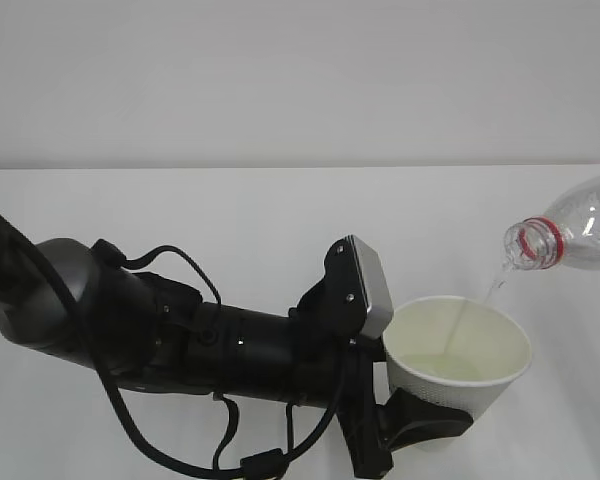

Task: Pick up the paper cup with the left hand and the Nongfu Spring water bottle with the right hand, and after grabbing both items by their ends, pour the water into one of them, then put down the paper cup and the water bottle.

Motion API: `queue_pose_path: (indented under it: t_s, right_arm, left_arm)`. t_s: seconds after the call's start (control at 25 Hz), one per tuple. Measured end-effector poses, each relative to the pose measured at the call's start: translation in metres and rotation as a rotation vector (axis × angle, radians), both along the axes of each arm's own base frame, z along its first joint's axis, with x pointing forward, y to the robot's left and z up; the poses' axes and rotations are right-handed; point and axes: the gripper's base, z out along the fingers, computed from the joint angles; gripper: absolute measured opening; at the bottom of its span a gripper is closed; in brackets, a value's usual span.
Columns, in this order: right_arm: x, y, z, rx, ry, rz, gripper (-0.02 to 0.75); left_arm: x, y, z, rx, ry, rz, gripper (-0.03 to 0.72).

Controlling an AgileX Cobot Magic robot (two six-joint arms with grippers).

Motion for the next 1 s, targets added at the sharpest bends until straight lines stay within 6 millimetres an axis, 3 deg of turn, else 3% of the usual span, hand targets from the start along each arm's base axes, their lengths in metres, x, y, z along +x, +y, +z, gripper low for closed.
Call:
queue_pose_path:
  t_s: [1.0]
  right_arm:
    - [0.0001,0.0000,0.0003,-0.002,-0.004,0.000,0.452]
  left_arm:
    - [0.0004,0.0000,0.0002,-0.002,0.002,0.005,0.501]
